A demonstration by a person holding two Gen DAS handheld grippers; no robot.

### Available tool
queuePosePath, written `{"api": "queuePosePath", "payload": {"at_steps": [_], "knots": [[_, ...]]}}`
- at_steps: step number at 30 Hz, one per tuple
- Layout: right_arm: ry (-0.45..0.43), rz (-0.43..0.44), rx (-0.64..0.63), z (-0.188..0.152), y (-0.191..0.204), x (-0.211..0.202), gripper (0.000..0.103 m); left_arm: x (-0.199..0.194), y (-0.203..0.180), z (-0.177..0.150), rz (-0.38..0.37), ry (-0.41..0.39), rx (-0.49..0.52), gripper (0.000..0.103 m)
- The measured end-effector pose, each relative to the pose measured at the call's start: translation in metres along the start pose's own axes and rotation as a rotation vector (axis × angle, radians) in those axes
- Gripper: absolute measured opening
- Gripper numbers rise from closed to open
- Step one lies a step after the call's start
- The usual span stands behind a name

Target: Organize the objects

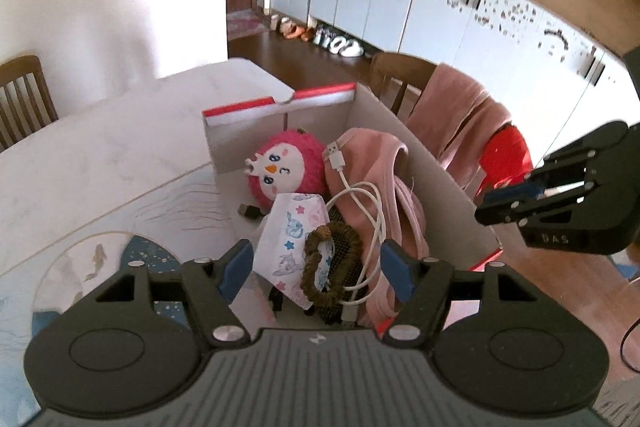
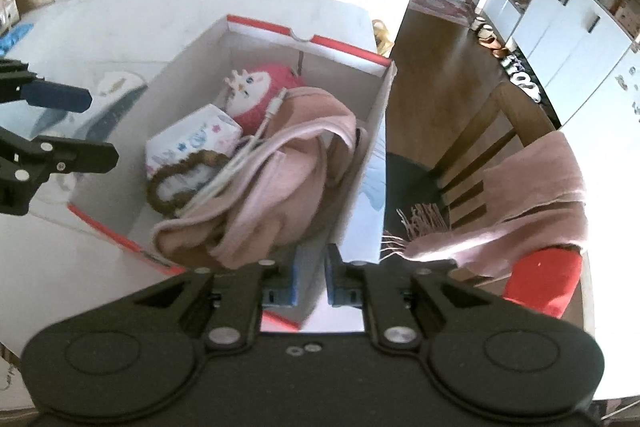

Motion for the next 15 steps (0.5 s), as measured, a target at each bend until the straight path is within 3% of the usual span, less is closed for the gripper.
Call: {"api": "queuePosePath", "payload": {"at_steps": [6, 10, 15], "knots": [[-0.066, 0.034, 0.064, -0.012, 0.019, -0.026, 0.017, -0.027, 0.006, -0.012, 0.004, -0.063, 0.003, 0.071], [-0.128, 0.069, 0.112, -0.02, 0.028, -0.044, 0.019, -0.04, 0.007, -0.02, -0.01, -0.095, 0.013, 0.077], [-0.236, 0.111, 0.148, -0.029, 0.041, -0.07, 0.037, -0.052, 0.01, -0.03, -0.019, -0.137, 0.003, 0.083]]}}
Point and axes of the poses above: each gripper's, at about its wrist camera, not at the fingertips, and x roughly the way its jaws point, y to its left, z to its top, the point moved 9 cm from there along x, roughly the way its jaws point, and after that the axes turned 15 degrees about y, right-handed, at the moved point
